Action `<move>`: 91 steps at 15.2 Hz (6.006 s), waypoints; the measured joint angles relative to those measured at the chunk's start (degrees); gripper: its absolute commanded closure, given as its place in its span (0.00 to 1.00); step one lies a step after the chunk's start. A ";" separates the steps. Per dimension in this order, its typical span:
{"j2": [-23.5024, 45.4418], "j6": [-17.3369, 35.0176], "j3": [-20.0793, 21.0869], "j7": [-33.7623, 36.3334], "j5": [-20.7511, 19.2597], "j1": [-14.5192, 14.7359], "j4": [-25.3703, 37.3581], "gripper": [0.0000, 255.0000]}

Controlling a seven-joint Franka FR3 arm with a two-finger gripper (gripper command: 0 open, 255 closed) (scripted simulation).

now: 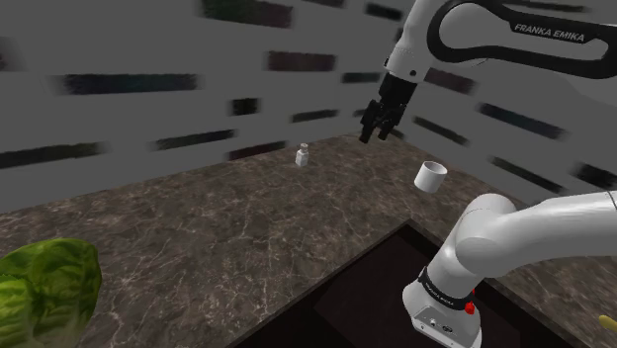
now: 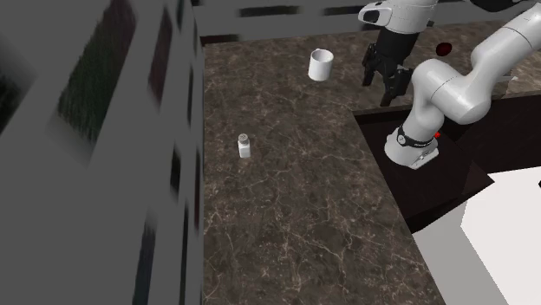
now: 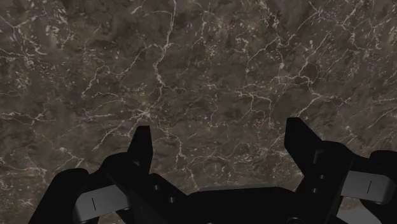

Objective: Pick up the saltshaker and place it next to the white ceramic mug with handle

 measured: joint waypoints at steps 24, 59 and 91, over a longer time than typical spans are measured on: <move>47.67 18.91 -5.48 -7.65 -3.42 -3.28 25.20 0.00; 67.40 22.94 -6.30 -9.60 -2.64 -5.07 39.81 1.00; 63.79 0.53 -6.85 -9.42 -3.33 -5.66 58.67 1.00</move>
